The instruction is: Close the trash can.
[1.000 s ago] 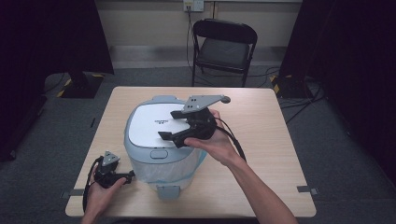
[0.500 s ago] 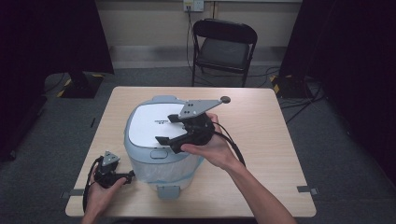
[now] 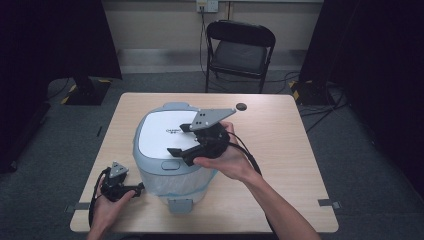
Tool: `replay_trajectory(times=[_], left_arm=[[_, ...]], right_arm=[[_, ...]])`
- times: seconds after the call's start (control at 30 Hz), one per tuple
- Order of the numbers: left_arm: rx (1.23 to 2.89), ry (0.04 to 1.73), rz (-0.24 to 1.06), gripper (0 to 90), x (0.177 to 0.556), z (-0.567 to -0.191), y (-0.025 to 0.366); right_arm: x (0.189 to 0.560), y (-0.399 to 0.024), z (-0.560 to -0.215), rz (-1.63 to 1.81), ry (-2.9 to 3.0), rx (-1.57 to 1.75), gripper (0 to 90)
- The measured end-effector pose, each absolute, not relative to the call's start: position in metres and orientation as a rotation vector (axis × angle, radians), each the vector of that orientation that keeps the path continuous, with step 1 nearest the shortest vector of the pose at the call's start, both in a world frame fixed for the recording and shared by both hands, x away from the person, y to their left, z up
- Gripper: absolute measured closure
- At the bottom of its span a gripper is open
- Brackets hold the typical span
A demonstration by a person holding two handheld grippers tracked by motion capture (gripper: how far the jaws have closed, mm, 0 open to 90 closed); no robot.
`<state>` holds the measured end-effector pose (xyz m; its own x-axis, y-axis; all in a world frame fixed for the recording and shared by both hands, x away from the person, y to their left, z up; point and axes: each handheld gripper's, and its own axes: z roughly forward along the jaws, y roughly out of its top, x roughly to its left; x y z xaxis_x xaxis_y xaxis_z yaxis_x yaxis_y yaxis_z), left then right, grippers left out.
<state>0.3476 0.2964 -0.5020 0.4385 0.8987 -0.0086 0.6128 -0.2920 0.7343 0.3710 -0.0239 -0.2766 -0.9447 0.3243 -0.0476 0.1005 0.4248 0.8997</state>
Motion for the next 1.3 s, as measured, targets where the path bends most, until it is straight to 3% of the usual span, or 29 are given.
replay_trajectory(times=[0.8, 1.3], left_arm=[[2.017, 1.267, 0.542, 11.8, 0.348, -0.502, 0.296], [2.018, 1.266, 0.542, 11.7, 0.348, -0.502, 0.296]], right_arm=[[0.379, -0.020, -0.275, 1.570, 2.428, 0.461, 22.3], [0.395, -0.066, -0.270, 1.599, 2.291, 0.639, 18.7]])
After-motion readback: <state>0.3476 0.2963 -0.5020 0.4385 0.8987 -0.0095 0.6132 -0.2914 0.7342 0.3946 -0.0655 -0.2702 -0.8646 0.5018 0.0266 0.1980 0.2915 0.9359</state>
